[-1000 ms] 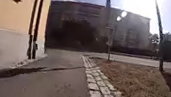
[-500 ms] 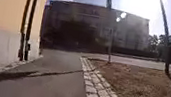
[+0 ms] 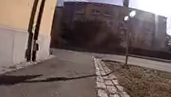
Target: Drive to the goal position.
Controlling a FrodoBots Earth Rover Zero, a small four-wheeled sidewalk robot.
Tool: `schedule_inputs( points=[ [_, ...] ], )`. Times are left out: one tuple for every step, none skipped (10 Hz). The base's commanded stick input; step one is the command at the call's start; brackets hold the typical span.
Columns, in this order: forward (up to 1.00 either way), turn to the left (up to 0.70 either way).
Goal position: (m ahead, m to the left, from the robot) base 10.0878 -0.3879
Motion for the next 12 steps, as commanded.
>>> schedule_inputs(
  points=[
    [0.7,0.0],
    [0.7,0.0],
    [0.7,0.0],
    [0.7,0.0],
    [0.7,0.0],
    [0.7,0.0],
    [0.7,0.0],
    [0.7,0.0],
    [0.7,0.0],
    [0.7,0.0],
    [0.7,0.0],
    [0.7,-0.21]
  ],
)
